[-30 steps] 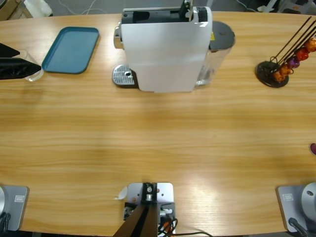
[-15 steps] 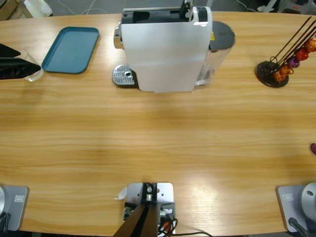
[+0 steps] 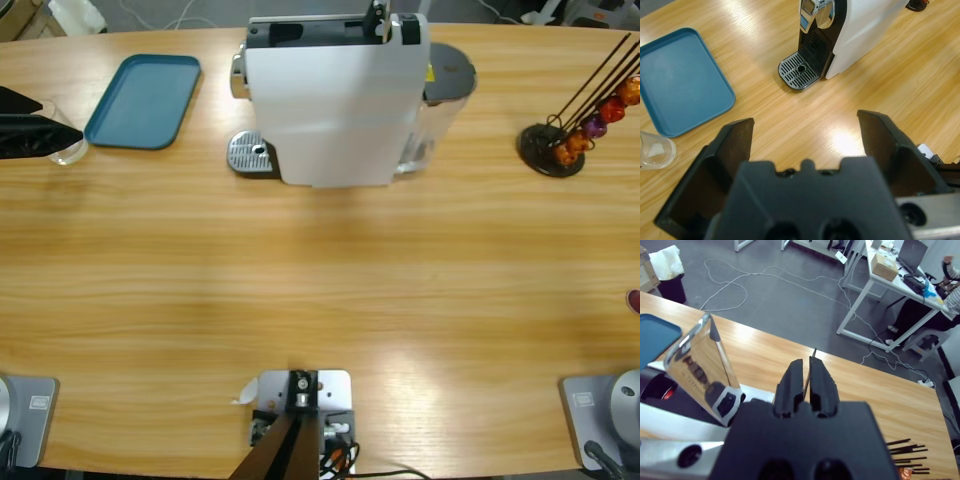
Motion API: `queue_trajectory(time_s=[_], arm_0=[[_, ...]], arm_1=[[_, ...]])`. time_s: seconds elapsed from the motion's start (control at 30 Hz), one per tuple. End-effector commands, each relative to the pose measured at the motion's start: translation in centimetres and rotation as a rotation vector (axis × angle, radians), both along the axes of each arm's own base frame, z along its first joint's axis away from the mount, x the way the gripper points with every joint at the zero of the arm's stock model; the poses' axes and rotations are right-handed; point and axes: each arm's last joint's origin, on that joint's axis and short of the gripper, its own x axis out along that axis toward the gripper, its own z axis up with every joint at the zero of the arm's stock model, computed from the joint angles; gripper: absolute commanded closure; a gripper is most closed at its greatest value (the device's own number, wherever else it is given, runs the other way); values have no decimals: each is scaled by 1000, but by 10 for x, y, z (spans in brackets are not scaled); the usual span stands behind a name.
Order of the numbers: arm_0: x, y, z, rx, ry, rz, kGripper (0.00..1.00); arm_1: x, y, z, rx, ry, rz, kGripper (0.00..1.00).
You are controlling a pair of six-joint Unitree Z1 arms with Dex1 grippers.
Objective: Pour coffee
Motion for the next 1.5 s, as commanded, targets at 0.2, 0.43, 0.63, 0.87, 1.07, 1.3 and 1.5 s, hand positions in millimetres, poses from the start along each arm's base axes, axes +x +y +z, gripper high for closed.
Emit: queue_trajectory(time_s=[0.2, 0.43, 0.63, 0.87, 1.07, 1.3, 1.5], arm_0=[[4, -4, -13, 17, 41, -18, 101], [10, -8, -14, 19, 55, -24, 102], [10, -9, -15, 16, 60, -29, 105], [8, -8, -14, 14, 59, -31, 105], [9, -8, -15, 15, 60, -31, 105], [9, -8, -14, 14, 58, -34, 105], [9, -8, -14, 14, 58, -34, 105]], arm_1=[[33, 43, -23, -101, -27, -38, 1000], [10, 30, -7, -127, -37, -41, 1000], [-8, 41, -3, -114, -47, 8, 1000], [-5, 52, -12, -118, -32, 20, 1000], [2, 66, -22, -123, -9, 53, 1000], [11, 86, -34, -126, 22, 96, 1000], [8, 115, -50, -134, 50, 157, 1000]])
